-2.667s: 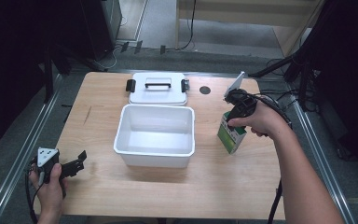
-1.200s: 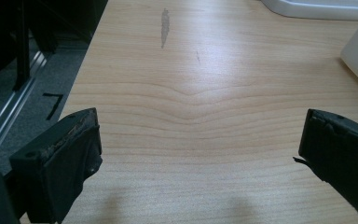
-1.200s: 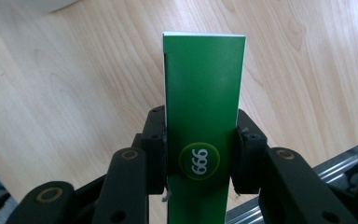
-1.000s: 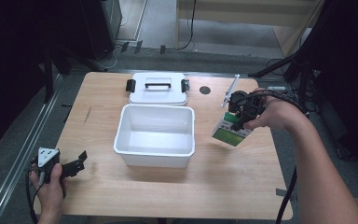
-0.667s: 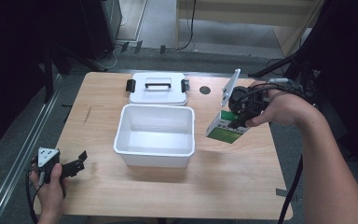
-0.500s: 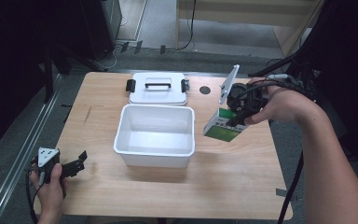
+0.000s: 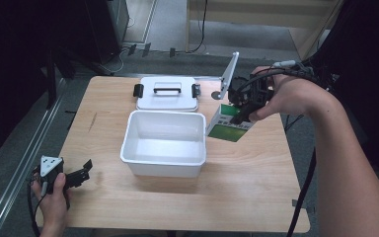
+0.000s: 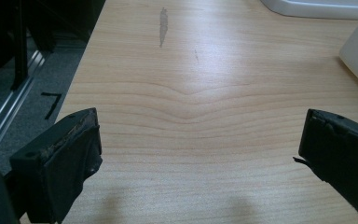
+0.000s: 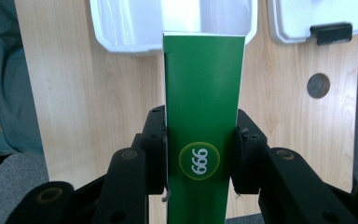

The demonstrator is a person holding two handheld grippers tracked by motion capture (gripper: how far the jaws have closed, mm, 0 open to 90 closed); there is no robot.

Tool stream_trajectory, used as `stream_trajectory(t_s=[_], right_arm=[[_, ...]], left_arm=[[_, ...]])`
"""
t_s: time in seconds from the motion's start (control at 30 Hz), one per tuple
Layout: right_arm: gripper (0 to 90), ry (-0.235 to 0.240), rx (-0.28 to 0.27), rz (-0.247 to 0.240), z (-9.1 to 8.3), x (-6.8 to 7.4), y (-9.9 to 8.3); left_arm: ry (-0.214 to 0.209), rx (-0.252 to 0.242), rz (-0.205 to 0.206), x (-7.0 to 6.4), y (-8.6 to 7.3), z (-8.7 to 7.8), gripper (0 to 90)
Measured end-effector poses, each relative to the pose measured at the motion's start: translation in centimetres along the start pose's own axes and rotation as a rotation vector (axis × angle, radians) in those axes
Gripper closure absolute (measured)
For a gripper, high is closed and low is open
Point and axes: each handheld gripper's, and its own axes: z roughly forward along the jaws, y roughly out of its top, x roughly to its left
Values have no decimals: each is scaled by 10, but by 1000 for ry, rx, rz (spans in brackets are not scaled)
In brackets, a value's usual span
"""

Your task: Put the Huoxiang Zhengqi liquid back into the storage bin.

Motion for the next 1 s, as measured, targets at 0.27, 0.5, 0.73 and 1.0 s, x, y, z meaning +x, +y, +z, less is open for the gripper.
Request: stream_trajectory(t_s=[0.27, 0.5, 0.73, 1.0], right_arm=[[647, 10, 5, -20, -9, 0, 29], [647, 20, -5, -40, -6, 0, 55], [647, 28, -6, -72, 0, 0, 73], [646, 31, 11, -103, 11, 1, 89]], left_arm=[[-2, 0, -1, 0, 0, 0, 0], [-3, -4, -3, 0, 0, 0, 0], [-6, -1, -4, 1, 0, 0, 0], [-7, -7, -7, 1, 0, 0, 0]])
